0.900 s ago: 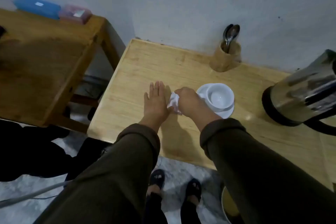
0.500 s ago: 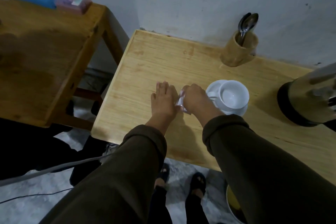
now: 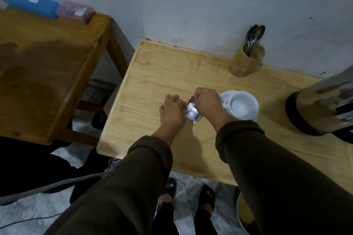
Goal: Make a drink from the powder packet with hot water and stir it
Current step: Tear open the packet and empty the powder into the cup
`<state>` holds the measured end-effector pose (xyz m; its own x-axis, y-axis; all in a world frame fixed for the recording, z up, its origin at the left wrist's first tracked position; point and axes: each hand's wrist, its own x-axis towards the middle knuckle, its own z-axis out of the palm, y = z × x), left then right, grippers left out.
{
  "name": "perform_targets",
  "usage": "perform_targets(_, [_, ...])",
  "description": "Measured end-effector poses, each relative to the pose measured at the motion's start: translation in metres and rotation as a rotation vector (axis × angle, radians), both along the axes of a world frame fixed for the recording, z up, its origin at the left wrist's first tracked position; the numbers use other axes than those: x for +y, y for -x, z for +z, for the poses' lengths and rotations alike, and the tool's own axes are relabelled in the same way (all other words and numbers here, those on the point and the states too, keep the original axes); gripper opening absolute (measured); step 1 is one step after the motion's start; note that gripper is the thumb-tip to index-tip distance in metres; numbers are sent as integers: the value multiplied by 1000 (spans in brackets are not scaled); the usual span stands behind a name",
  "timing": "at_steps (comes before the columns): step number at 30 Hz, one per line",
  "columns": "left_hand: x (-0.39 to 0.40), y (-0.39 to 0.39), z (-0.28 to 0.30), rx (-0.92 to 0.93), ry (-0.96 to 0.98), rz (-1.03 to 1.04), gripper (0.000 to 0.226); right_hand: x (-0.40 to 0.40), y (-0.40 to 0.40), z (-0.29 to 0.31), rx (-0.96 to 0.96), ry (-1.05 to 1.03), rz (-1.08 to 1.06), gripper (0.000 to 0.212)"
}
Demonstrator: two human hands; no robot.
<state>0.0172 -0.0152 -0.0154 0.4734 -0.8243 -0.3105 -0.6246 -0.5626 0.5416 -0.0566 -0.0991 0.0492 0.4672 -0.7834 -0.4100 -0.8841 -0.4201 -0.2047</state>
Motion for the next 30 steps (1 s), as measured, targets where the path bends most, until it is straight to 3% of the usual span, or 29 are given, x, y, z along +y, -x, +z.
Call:
perform_targets(4, [-8, -8, 21, 225, 89, 110, 26, -6, 5, 15, -198, -82, -207, 22])
perform_targets(7, [-17, -7, 41, 363, 192, 101, 26, -12, 12, 31, -281, -125, -213, 14])
perform_targets(18, [-64, 32, 95, 553, 322, 85, 19, -51, 70, 77, -485, -80, -197, 6])
perform_targets(22, [-79, 55, 104, 488, 327, 72, 21, -65, 94, 85, -543, -122, -188, 11])
perform_targets(30, [-97, 84, 112, 556, 272, 182, 16, -83, 120, 79, -624, -139, -140, 11])
